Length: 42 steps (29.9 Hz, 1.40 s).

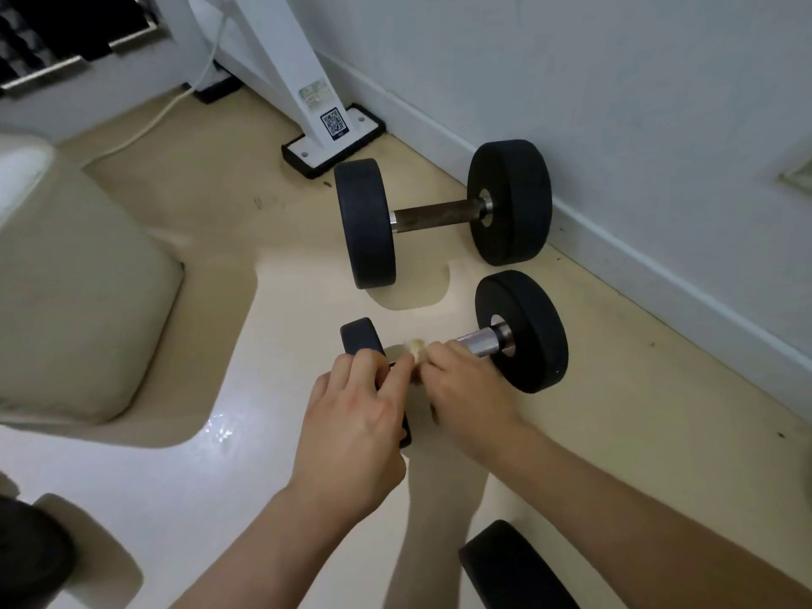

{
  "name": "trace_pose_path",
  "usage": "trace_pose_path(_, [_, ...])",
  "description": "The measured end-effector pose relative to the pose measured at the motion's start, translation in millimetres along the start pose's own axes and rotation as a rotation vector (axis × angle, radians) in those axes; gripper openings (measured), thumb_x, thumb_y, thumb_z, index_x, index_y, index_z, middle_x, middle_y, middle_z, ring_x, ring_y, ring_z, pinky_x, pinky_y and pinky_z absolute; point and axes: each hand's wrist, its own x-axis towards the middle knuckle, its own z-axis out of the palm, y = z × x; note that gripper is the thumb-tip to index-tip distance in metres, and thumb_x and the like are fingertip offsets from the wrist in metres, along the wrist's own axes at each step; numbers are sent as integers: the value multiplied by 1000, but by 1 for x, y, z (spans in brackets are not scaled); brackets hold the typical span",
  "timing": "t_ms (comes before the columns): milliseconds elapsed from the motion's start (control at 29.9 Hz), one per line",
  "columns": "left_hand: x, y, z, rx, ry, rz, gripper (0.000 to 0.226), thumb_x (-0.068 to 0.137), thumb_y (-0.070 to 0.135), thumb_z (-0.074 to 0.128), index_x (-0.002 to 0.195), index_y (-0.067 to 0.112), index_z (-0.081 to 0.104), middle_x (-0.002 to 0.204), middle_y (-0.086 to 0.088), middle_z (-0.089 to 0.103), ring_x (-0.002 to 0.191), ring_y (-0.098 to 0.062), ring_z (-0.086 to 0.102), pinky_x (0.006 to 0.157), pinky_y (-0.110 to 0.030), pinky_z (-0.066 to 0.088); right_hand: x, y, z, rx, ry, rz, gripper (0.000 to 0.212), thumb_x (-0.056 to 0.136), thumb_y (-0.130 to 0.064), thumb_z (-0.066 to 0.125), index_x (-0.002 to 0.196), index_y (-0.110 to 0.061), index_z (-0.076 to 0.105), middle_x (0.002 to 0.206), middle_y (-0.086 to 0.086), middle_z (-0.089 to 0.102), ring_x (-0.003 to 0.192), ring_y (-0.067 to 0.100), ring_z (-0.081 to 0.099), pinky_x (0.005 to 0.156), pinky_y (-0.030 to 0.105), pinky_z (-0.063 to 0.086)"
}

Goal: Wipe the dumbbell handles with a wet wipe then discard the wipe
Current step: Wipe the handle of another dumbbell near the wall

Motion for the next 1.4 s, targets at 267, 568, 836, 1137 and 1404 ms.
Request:
trace_pose_path(267, [-5,2,2,10,0,11,74,48,11,79,119,17,59,88,-2,45,76,-23,40,64,-30,38,-4,-15,12,123,24,182,35,56,2,78,88,-5,65,80,11,60,64,27,59,47,27,41])
trace_pose_path(568, [-11,5,-6,4,-15,-46,80,60,23,83,131,13,47,118,-9,51,104,-29,46,84,-39,48,-11,-11,10,41,70,106,25,61,1,76,85,-5,69,80,9,62,71,26,59,55,34,53])
trace_pose_path(836, [-13,11,-4,41,-80,-69,90,60,25,87,136,0,47,143,-20,45,132,-35,43,103,-45,31,-1,-5,5,87,15,219,25,61,-5,78,84,-8,68,81,9,62,71,24,58,63,34,51])
trace_pose_path(1137, [-29,4,-14,-78,45,70,50,57,18,87,105,15,73,112,2,70,101,-17,66,80,-23,52,-19,-27,4,117,-76,110,22,60,-5,79,77,-9,65,79,6,59,71,22,55,58,32,47])
trace_pose_path(1404, [-24,8,-15,-202,-83,-75,87,80,26,70,150,11,20,159,-5,15,147,-19,8,114,-25,8,-17,-7,-9,21,-91,175,17,62,3,69,74,-9,67,79,8,59,73,27,55,63,35,45])
